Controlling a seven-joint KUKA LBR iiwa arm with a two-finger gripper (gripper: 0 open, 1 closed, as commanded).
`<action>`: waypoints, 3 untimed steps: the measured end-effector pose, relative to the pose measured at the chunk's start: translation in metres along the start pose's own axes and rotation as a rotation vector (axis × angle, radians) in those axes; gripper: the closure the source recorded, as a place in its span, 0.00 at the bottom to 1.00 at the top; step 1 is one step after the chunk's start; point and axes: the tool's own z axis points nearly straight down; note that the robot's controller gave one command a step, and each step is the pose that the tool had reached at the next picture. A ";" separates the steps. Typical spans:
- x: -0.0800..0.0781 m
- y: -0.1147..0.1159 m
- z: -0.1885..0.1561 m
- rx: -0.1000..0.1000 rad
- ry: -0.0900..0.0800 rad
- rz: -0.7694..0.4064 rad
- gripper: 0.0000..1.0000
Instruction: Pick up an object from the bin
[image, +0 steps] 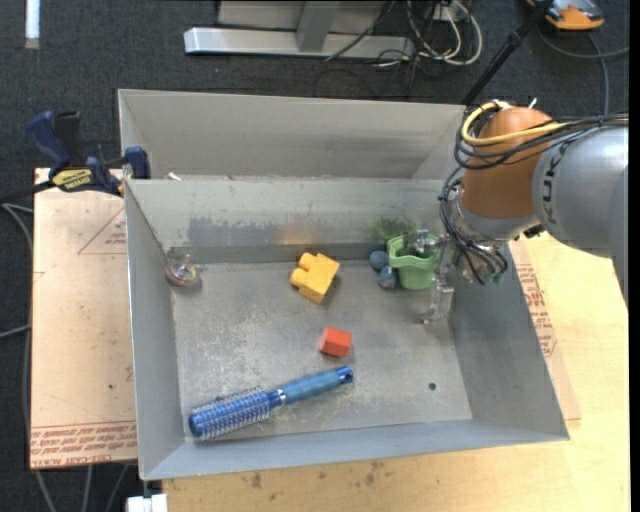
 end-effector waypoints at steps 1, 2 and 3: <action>-0.007 0.075 0.000 0.003 -0.013 -0.455 0.00; -0.007 0.073 -0.001 0.004 -0.016 -0.451 1.00; -0.010 0.074 -0.050 0.005 -0.013 -0.451 1.00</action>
Offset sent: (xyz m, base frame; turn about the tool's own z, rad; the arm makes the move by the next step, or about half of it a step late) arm -0.0047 0.0719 -0.0027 -0.4554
